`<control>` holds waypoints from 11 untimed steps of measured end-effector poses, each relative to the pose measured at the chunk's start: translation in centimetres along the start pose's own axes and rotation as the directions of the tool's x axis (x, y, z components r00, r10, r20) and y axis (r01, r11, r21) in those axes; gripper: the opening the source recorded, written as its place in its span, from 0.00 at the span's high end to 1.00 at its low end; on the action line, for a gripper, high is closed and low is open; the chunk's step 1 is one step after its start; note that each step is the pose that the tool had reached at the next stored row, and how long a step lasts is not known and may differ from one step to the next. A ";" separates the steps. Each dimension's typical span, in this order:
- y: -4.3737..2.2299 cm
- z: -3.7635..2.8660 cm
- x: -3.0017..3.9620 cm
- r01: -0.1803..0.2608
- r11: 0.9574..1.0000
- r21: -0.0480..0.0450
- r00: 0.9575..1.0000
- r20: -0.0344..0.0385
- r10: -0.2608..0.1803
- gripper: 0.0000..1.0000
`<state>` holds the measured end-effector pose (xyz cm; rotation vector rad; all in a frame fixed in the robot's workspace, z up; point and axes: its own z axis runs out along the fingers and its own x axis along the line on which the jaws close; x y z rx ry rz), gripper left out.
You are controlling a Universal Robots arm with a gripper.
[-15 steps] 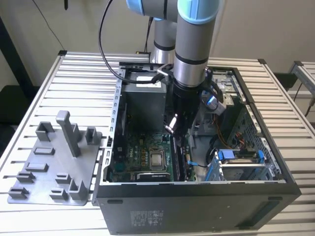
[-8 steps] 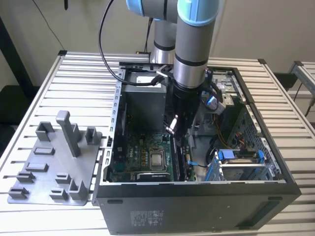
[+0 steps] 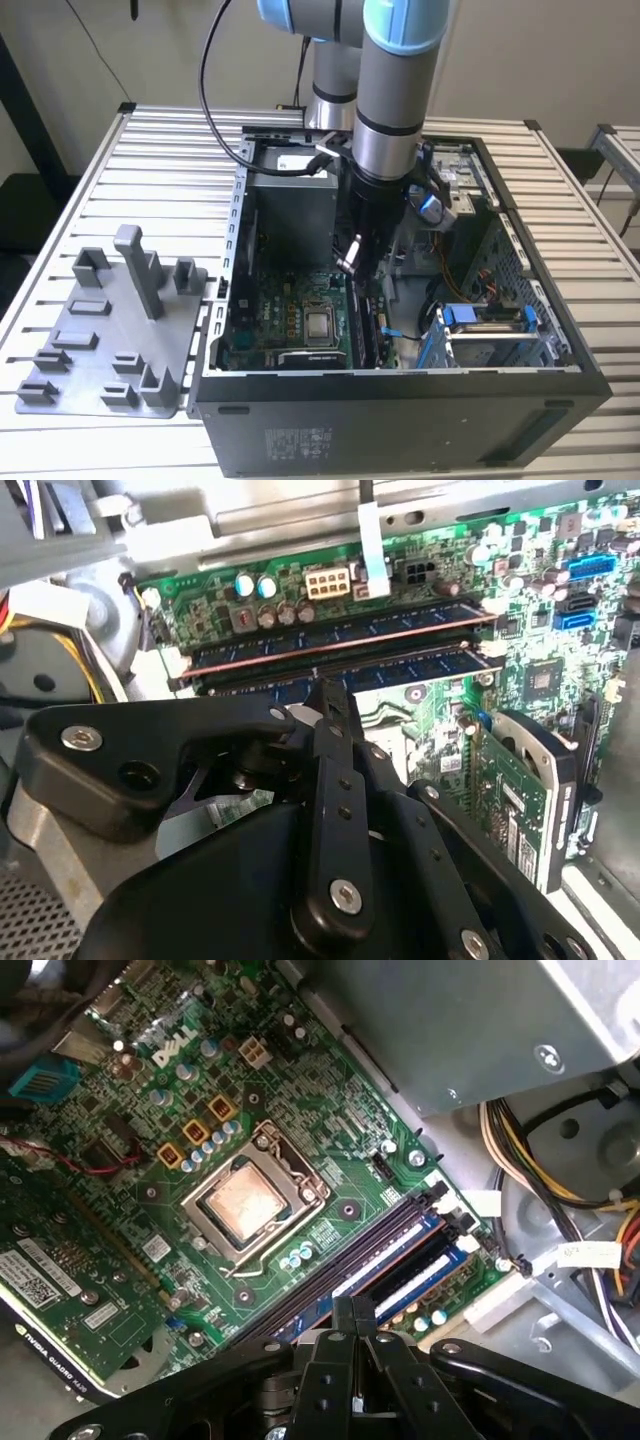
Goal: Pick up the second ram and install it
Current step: 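Press down the second ram until it locks into place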
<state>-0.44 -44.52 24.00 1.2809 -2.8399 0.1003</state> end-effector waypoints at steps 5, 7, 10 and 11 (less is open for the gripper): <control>0.01 -0.01 0.01 0.024 0.999 -0.045 0.999 0.030 -0.023 0.89; 0.02 0.00 0.01 0.048 0.998 -0.044 0.998 0.031 -0.047 0.89; 0.02 0.02 0.01 0.103 0.994 -0.041 0.994 0.034 -0.102 0.89; 0.02 0.03 0.02 0.121 0.992 -0.039 0.992 0.035 -0.120 0.89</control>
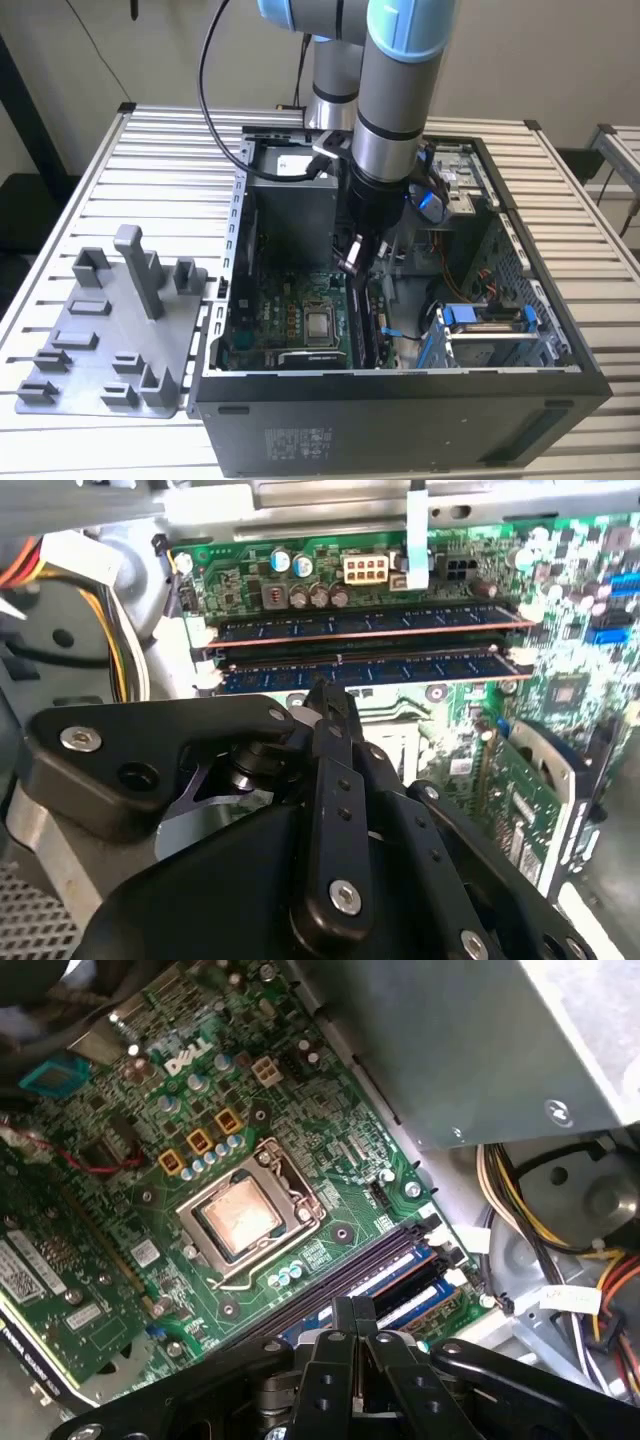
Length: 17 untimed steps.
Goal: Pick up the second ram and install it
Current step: 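Press down the second ram until it locks into place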
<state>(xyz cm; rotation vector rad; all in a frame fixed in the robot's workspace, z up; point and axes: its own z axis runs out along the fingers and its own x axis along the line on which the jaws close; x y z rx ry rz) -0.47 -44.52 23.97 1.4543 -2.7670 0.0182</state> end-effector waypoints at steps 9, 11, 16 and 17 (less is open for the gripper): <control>0.00 0.08 0.00 0.163 0.987 0.010 0.987 0.005 -0.163 0.89; 0.00 0.09 0.00 0.198 0.980 0.011 0.980 0.005 -0.198 0.89; 0.00 0.11 0.00 0.267 0.964 0.013 0.964 0.005 -0.267 0.89; 0.01 0.11 0.00 0.275 0.961 0.013 0.962 0.005 -0.275 0.89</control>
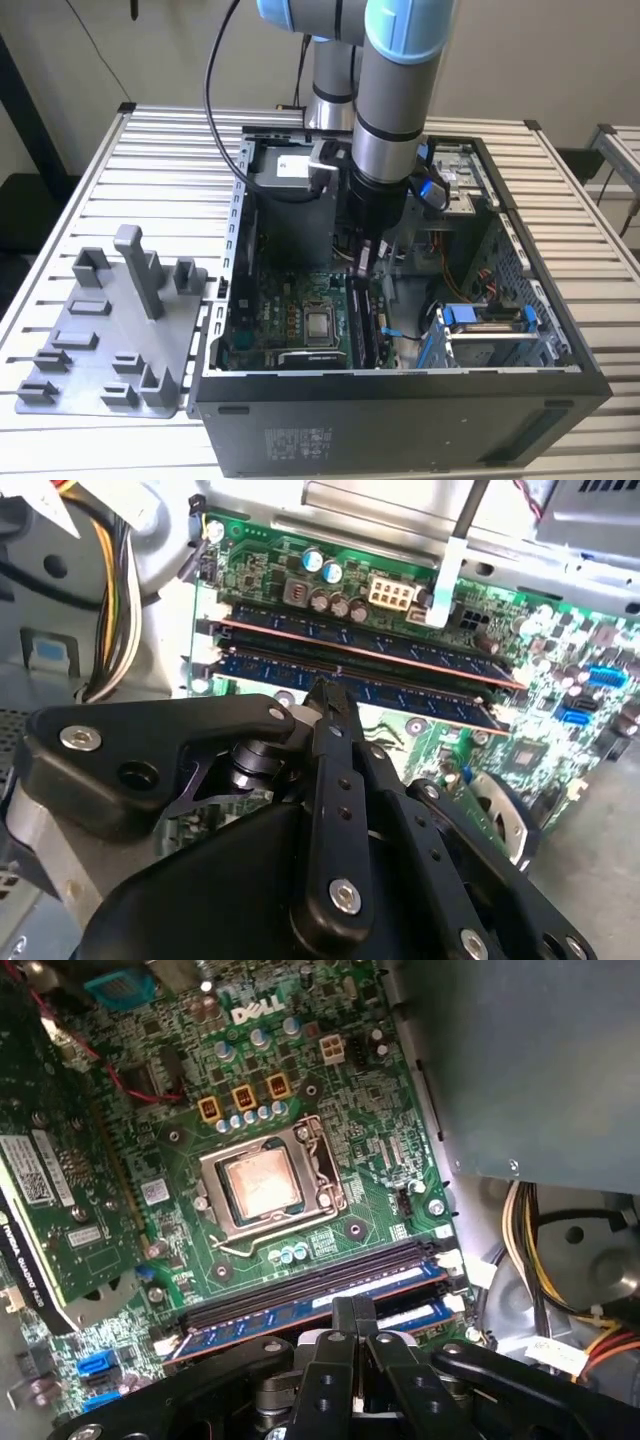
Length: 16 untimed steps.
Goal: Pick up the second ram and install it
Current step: 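Press down the second ram until it locks into place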
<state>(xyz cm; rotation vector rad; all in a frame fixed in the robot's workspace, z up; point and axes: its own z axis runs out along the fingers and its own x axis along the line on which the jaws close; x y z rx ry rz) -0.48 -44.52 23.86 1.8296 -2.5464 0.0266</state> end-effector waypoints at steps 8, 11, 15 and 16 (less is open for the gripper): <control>0.01 0.02 0.00 0.047 0.999 0.001 0.999 0.000 -0.047 0.89; 0.01 0.02 0.00 0.048 0.999 0.001 0.999 0.000 -0.048 0.89; 0.00 0.04 0.05 0.048 0.999 0.001 0.999 0.001 -0.048 0.89; -0.03 0.03 0.11 0.048 0.999 0.001 0.999 0.001 -0.048 0.89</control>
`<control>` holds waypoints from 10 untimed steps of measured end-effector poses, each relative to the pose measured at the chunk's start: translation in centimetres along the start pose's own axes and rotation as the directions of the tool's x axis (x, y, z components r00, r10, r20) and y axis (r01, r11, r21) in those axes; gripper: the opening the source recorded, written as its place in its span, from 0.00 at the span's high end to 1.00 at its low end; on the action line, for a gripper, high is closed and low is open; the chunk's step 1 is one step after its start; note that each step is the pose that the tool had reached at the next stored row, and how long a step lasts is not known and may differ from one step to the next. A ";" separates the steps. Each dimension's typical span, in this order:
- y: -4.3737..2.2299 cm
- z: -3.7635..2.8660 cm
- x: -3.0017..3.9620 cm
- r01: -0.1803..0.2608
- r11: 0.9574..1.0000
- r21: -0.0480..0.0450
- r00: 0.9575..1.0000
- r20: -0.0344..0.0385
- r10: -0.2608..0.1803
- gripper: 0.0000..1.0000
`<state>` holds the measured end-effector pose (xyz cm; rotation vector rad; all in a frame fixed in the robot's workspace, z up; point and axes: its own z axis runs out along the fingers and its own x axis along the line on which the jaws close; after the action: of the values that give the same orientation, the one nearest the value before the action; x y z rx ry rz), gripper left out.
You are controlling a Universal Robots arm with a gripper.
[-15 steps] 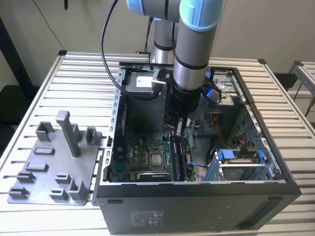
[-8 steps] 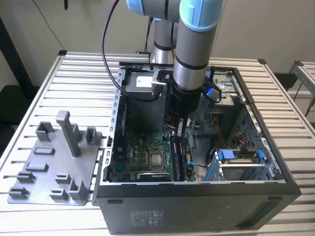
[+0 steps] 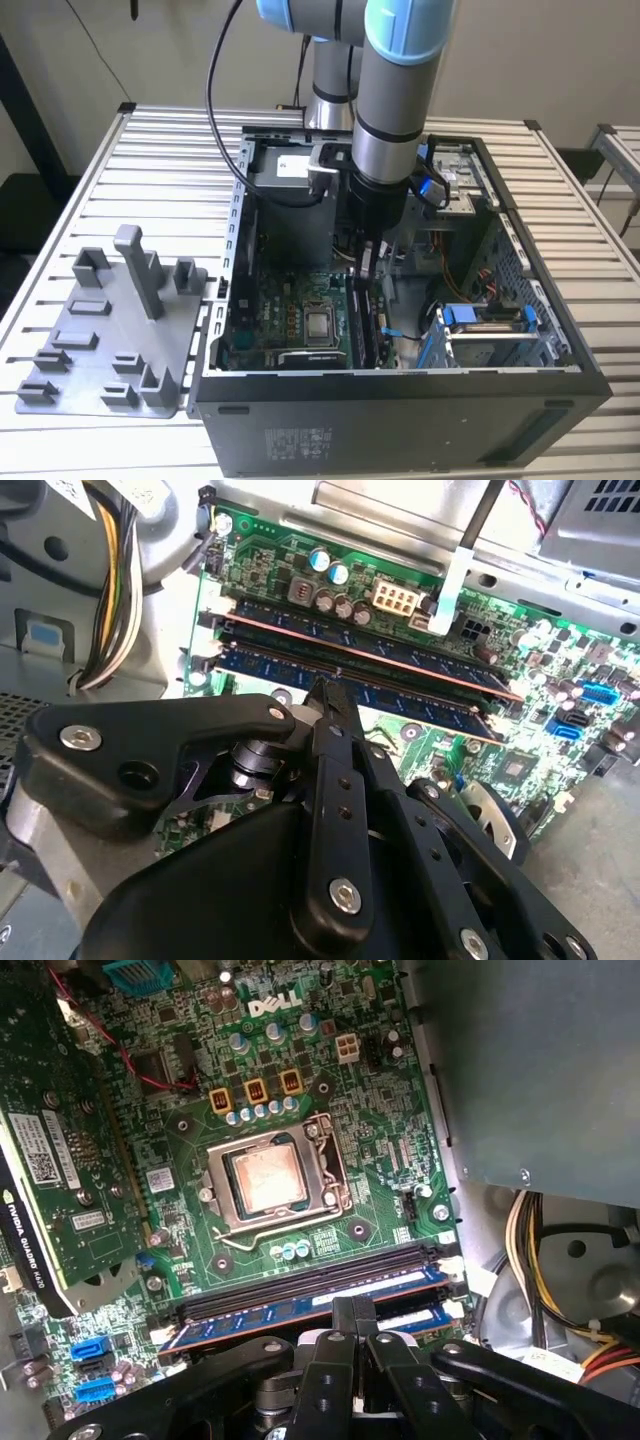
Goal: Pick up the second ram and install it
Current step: 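Press down the second ram until it locks into place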
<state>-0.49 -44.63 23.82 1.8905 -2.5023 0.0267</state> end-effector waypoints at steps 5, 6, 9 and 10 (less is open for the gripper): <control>-0.13 0.02 0.49 0.013 1.000 0.000 1.000 0.000 -0.013 0.89; -0.14 0.02 0.49 0.025 1.000 0.000 1.000 0.000 -0.025 0.89; -0.14 0.06 0.49 0.067 0.998 0.001 0.998 0.000 -0.067 0.89; -0.14 0.06 0.49 0.076 0.997 0.001 0.997 0.001 -0.076 0.89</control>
<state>-0.48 -45.15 23.77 1.9847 -2.4288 0.0270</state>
